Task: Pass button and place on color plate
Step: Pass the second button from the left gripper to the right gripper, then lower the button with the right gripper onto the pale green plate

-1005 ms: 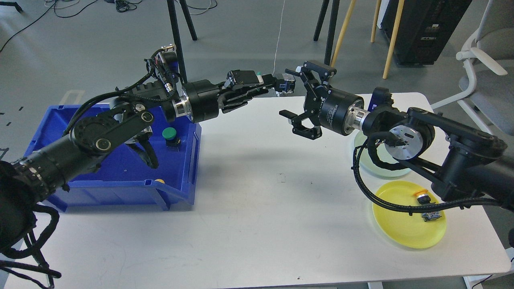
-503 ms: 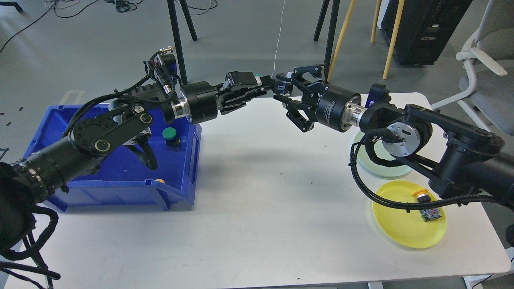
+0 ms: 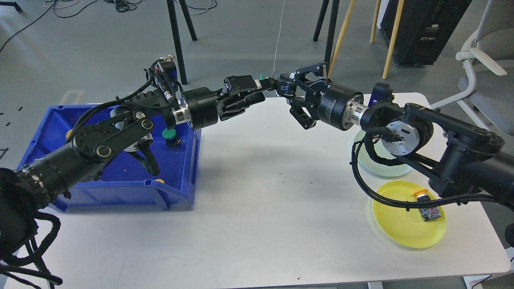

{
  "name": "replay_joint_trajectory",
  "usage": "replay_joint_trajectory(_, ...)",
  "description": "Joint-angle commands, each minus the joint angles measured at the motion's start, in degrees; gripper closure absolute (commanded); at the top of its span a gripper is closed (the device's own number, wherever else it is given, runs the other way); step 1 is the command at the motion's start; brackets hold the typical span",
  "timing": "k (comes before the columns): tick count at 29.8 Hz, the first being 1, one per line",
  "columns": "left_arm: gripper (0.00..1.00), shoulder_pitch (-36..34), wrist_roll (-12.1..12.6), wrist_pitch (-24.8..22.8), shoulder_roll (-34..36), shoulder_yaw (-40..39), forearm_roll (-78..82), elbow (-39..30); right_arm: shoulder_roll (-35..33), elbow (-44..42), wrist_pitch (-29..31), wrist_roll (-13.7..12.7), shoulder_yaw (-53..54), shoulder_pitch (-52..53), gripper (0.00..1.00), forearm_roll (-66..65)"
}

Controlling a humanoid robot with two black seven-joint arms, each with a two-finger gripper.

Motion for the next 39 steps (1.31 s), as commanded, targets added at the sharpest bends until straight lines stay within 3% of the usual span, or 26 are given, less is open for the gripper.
replay_joint_trajectory(1,0.11,0.3,0.0,0.0,0.0,-0.3,-0.4,0.1,-0.7,0.0,-2.8,0.0,0.9,-0.2,1.0,0.1)
replay_joint_trajectory(4,0.11,0.2,0.0,0.0,0.3,-0.9,-2.0,0.1,-1.8,-0.3,-8.2,-0.1,4.2,-2.1,1.0,0.8)
replay_joint_trajectory(11,0.11,0.2,0.0,0.0,0.9,-3.6,-2.7,0.1,-2.1,-11.2,-30.8,-1.9,20.0,-16.2,1.0,9.8)
replay_joint_trajectory(17,0.11,0.2,0.0,0.0,0.3,-3.5,-2.7,-0.1,0.1,-25.9,-30.8,-1.9,20.1,-20.0,0.99,11.4)
replay_joint_trajectory(20,0.11,0.3,0.0,0.0,0.1,-3.6,-2.8,-0.4,0.5,-26.2,-30.8,-2.0,19.8,-20.3,0.9,11.3)
replay_joint_trajectory(27,0.11,0.8,0.0,0.0,0.1,-3.6,-2.8,-0.9,0.8,-25.9,-30.8,-3.3,16.2,-18.9,0.83,11.0)
replay_joint_trajectory(29,0.11,0.9,0.0,0.0,0.4,-3.6,-2.8,-1.3,0.9,-25.9,-30.8,-3.7,14.2,-17.6,0.73,11.0)
replay_joint_trajectory(30,0.11,0.9,0.0,0.0,0.7,-3.6,-2.8,-1.7,0.9,-25.8,-30.8,-3.8,13.3,-17.2,0.62,11.0)
replay_joint_trajectory(34,0.1,0.9,0.0,0.0,1.2,-3.6,-2.8,-2.5,0.9,-25.1,-30.8,-4.0,12.5,-16.9,0.0,11.0)
replay_joint_trajectory(37,0.08,0.9,0.0,0.0,2.2,-3.9,-3.3,-2.5,0.3,-23.6,-30.8,-5.1,12.4,-16.1,0.0,10.9)
replay_joint_trajectory(39,0.07,0.8,0.0,0.0,3.3,-4.4,-4.4,-2.3,-0.3,-21.2,-27.7,-5.4,12.4,-15.1,0.0,9.9)
